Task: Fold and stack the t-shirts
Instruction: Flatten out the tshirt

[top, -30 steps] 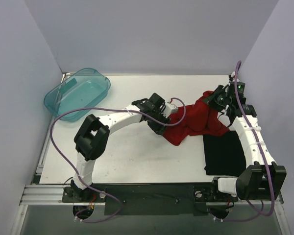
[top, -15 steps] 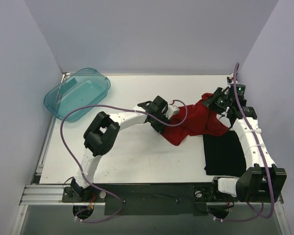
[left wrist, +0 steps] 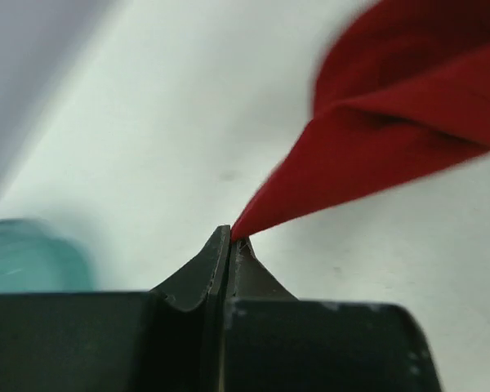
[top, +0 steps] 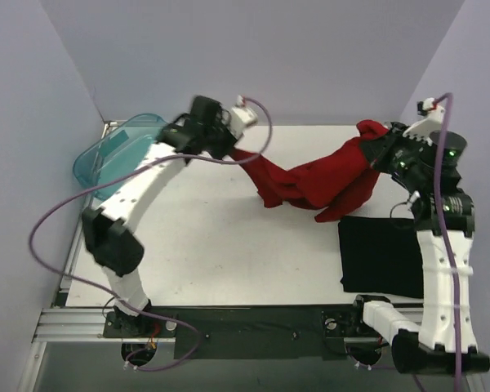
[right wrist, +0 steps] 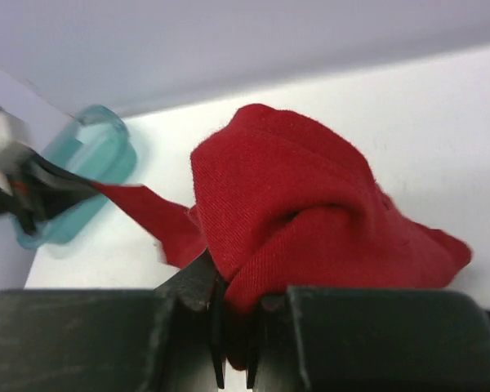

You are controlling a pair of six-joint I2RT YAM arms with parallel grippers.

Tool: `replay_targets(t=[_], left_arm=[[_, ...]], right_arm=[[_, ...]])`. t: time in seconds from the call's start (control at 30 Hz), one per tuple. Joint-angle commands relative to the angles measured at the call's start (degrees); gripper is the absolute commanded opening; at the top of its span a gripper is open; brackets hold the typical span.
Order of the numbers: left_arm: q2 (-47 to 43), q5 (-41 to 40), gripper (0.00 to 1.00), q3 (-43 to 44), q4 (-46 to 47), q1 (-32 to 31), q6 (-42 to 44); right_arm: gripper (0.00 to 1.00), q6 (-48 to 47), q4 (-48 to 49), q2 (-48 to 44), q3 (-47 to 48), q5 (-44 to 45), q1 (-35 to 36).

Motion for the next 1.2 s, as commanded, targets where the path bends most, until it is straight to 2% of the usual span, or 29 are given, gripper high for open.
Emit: replay_targets(t=[0.0,0.2,0.43,0.57,0.7,0.83,0.9,0.97,1.03,1.07,1.1,1.13,1.17], left_arm=[[-20.0,-5.2,0.00,6.9,-7.2,5.6,11.9],[-34.9,-12.9,0.00,6.3,-7.4,7.5,17.2],[-41.8,-19.5,0.00,18.1,-9.7,9.3,17.5],[-43.5,-20.4,0.00,14.5,-10.1,9.3,17.1],[-43.4,-21.4,0.00,5.0,-6.7,9.3,18.7],[-37.8,-19.7,0.00,-0.2,-3.5,12.3,20.7],[-33.8,-18.1,0.00,-1.6,0.1,15.3,20.1],[-29.8,-18.3,0.00,-1.0,5.8,17.9,19.6],[-25.0,-18.2,0.00,3.0,9.5,20.4,19.2],[-21.9,-18.0,0.00,8.4,9.8,21.2,18.4],[-19.8,-17.8,0.00,11.2,9.4,22.6,17.0],[-16.3,-17.4,0.00,18.0,8.5,24.1,16.4],[-13.6,-17.1,0.00,24.6,8.0,24.6,15.5]], right_arm=[[0.00,-2.9,-0.8,-8.6,7.0,-4.9,-0.2],[0.00,-1.1,-5.8,-12.5,16.2,-9.2,-0.2],[0.00,4.3,-6.4,-16.7,22.7,-16.1,-0.2],[0.00,9.1,-4.7,-17.7,16.6,-16.7,-0.2],[0.00,13.9,1.7,-16.6,2.6,-17.7,0.0],[0.00,14.5,6.8,-10.6,-5.1,-12.7,3.0],[0.00,11.3,7.0,-5.3,-5.2,-6.5,8.9],[0.00,9.4,9.9,2.0,-2.2,-7.8,10.7],[0.00,12.3,12.9,10.5,3.7,-10.3,10.0],[0.00,13.2,13.8,15.4,6.5,-12.5,9.6],[0.00,15.0,14.1,18.6,13.8,-13.2,8.9],[0.00,15.8,14.0,24.0,17.5,-14.4,8.7],[0.00,16.6,13.6,26.1,25.5,-15.1,8.1]])
